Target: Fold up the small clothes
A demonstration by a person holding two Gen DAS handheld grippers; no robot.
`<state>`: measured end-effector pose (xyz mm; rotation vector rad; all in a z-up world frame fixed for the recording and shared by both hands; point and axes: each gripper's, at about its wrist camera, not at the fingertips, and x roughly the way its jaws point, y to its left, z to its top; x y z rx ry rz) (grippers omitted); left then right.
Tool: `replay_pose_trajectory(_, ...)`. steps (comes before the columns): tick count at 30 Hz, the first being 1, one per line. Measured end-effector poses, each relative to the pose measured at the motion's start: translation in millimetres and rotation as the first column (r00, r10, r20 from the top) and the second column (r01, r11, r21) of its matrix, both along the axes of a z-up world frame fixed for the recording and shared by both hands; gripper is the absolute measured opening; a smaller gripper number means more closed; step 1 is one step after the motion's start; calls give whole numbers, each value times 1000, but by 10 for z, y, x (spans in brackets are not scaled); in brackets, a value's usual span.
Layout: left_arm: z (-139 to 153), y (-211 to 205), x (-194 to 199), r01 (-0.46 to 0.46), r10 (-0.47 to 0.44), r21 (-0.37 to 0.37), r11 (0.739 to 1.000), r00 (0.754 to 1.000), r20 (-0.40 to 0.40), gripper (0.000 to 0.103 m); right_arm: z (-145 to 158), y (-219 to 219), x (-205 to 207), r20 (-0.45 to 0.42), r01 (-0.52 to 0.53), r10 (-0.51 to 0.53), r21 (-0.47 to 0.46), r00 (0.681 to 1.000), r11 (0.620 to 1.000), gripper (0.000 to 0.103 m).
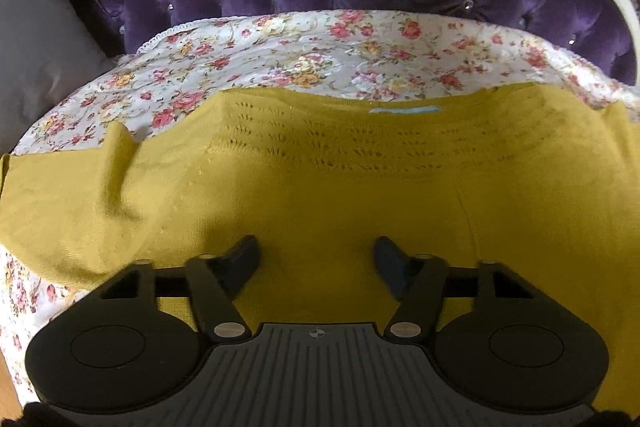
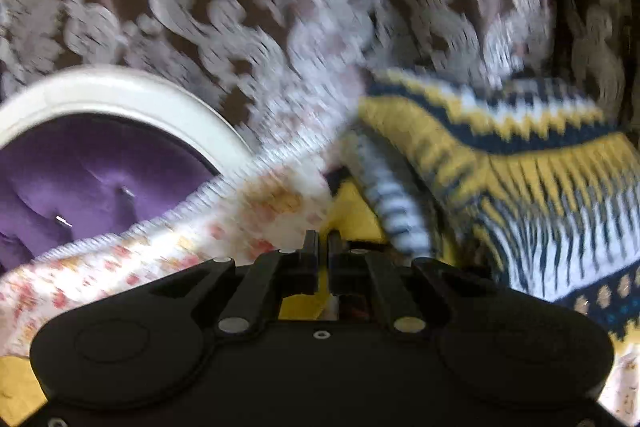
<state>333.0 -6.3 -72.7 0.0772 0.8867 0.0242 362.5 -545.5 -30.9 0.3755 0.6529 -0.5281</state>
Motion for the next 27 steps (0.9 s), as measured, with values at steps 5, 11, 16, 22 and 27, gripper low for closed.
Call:
replay_pose_trajectory(5, 232, 149, -155, -11, 12, -6, 1000, 998, 62, 58, 756, 689, -1, 133, -159, 170, -90, 976, 983, 9)
replay_pose_trajectory(11, 422, 521, -347, -43, 47, -43, 998, 994, 96, 58, 1393, 2054, -51, 266, -454, 465, -106, 844, 885, 9)
replay_pose_trajectory(16, 460, 866, -510, -77, 84, -65, 995, 991, 107, 58, 1244, 3344, -65, 298, -675, 661, -69, 688, 734, 9)
replay_pose_trajectory(22, 350, 1199, -613, -124, 131, -93, 988, 989, 71, 58, 331, 4698, -14, 199, -818, 803, -14, 562, 575, 9)
replay_pose_trajectory(27, 306, 1342, -692, -125, 130, -92, 988, 990, 58, 58, -180, 5025, -139, 125, -890, 881, 72, 457, 451, 19)
